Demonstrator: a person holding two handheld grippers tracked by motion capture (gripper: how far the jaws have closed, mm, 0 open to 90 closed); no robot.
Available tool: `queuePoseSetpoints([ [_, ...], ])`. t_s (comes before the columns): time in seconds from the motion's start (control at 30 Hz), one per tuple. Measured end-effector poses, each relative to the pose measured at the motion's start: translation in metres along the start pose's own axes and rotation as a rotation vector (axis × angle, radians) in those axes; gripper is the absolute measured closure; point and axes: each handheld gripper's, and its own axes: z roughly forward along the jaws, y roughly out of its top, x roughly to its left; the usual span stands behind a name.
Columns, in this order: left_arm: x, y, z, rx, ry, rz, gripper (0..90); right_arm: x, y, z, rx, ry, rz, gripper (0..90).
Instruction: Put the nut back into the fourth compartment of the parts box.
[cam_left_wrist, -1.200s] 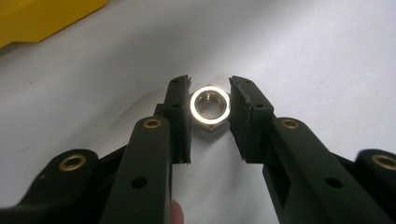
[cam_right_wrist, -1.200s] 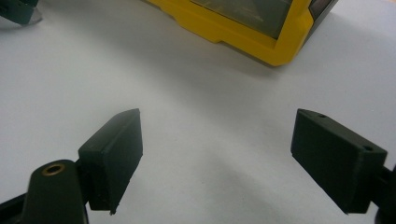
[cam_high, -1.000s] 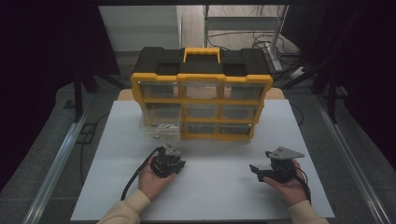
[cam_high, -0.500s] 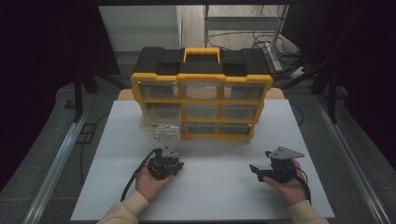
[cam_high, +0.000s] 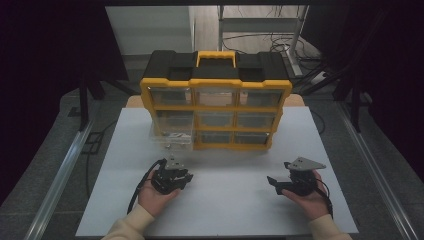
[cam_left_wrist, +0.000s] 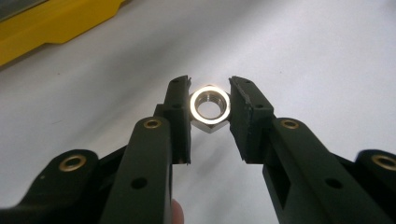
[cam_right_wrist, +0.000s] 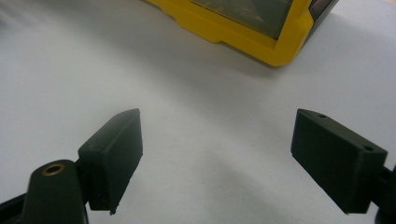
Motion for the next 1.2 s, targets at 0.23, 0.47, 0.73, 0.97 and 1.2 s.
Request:
queuePoseSetpoints([
  [0.23,0.003,-0.001,-0.011,-0.025,0.008,-0.013,70.3,0.0,0.0,0.0,0.001,0.0,-0.002,17.1],
  [0.47,0.006,-0.001,-0.024,-0.057,0.017,-0.022,70.3,0.0,0.0,0.0,0.0,0.001,-0.001,17.1],
  [0.73,0.014,-0.005,-0.038,-0.085,0.03,-0.051,70.3,0.0,0.0,0.0,0.001,0.003,-0.002,17.1],
  [0.97,0.024,-0.009,-0.051,-0.111,0.049,-0.083,70.3,0.0,0.0,0.0,0.003,0.005,-0.006,17.0],
  [1.2,0.034,-0.013,-0.062,-0.14,0.065,-0.116,70.3,0.0,0.0,0.001,0.003,0.005,-0.007,17.1],
])
